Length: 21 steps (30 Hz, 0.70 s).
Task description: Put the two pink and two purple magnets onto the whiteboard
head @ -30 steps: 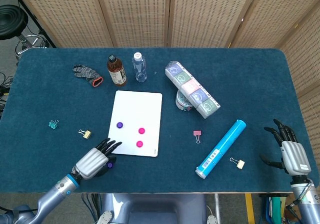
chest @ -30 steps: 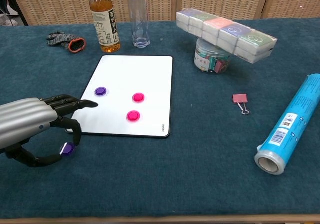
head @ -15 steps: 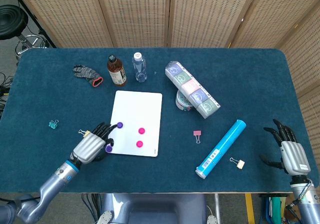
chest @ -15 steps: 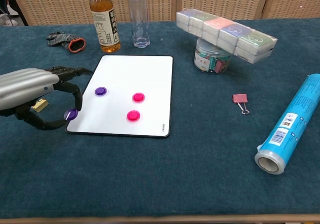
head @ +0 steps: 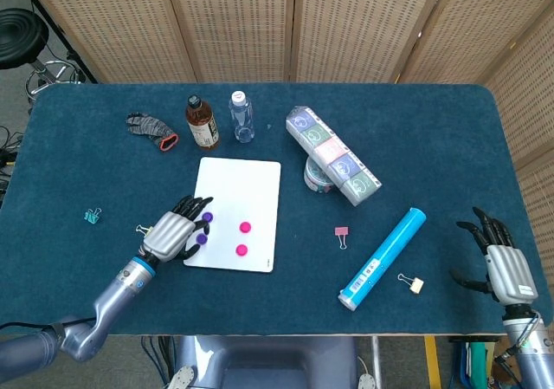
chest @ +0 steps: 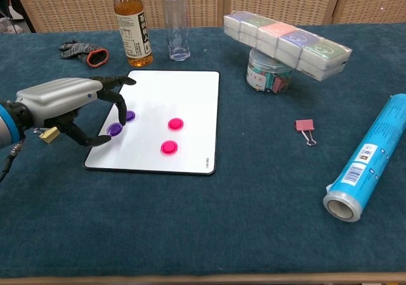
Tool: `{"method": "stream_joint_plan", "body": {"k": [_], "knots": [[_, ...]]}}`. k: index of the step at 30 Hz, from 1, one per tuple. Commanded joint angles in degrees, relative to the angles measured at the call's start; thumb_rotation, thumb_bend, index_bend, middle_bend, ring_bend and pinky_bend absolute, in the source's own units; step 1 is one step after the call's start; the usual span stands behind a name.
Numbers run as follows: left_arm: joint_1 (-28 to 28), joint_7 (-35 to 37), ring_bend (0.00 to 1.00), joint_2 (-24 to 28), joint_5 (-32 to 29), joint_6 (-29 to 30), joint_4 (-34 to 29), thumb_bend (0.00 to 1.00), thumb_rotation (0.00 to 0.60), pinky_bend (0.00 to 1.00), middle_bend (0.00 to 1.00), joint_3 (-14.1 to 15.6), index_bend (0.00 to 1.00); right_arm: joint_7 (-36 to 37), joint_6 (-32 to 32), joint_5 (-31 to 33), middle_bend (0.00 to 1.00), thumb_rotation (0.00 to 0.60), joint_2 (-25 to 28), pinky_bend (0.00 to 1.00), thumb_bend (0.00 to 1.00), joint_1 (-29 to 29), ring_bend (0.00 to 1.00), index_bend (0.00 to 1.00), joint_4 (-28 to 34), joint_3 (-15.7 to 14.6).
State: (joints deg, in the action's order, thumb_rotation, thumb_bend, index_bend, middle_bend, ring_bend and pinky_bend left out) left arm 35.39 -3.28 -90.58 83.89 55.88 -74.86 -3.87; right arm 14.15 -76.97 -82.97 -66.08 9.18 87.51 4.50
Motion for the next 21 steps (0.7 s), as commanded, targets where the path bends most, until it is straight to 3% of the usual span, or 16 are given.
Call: {"method": "stream_joint_plan", "body": {"k": [1, 21], "knots": [[0.4, -0.2, 0.0, -0.7, -0.7, -0.5, 0.5, 0.34, 0.6, 0.0, 0.0, -0.3, 0.57, 0.1, 0.1, 0.0, 0.0, 0.6, 0.0, 0.0, 0.23, 0.0, 0.0, 0.19, 0.0, 0.0], [1.3, -2.0, 0.0, -2.7, -3.1, -2.0, 2.3, 0.34, 0.6, 0.0, 0.0, 0.2, 0.57, 0.4, 0.0, 0.1, 0.0, 0.6, 0.2, 0.0, 0.23, 0.0, 0.0, 0.19, 0.0, 0.1]]}}
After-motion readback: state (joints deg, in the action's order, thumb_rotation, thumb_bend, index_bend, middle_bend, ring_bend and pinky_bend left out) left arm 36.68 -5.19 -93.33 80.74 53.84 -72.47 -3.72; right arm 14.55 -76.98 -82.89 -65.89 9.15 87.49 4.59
